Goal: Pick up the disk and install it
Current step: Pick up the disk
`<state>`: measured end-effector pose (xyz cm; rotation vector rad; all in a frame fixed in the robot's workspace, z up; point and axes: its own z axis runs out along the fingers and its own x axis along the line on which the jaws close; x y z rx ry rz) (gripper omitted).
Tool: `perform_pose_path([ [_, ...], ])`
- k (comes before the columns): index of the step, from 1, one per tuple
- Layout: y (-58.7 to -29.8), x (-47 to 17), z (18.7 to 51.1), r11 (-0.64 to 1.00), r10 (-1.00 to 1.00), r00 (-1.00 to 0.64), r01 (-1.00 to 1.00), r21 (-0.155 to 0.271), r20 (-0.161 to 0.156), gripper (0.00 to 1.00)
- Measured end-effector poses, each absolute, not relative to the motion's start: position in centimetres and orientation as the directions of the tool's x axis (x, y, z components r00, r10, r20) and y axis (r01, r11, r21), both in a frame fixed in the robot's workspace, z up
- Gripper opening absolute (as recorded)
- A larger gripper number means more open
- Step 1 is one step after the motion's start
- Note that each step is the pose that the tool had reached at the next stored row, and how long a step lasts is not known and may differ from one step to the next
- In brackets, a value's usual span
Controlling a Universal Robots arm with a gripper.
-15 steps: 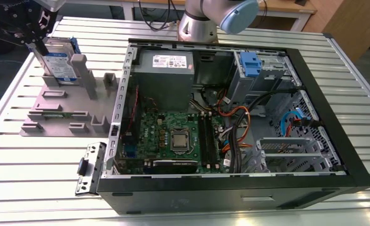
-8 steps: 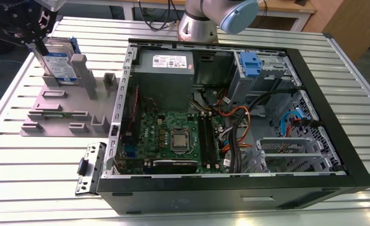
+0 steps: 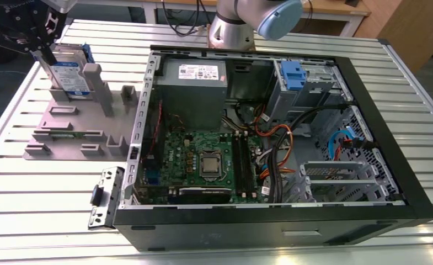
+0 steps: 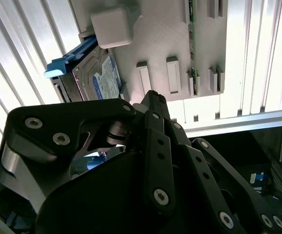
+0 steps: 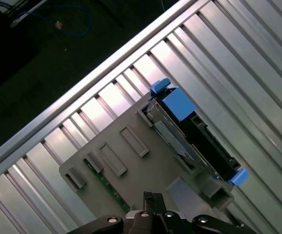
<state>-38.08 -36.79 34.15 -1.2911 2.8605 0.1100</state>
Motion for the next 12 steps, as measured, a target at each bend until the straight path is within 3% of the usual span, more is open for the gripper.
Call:
perform_pose_path([
  [12,-36.79,-38.08,34.16,0.648,-0.759,-0.650,-0.759,0.063,-0.030,0.10],
])
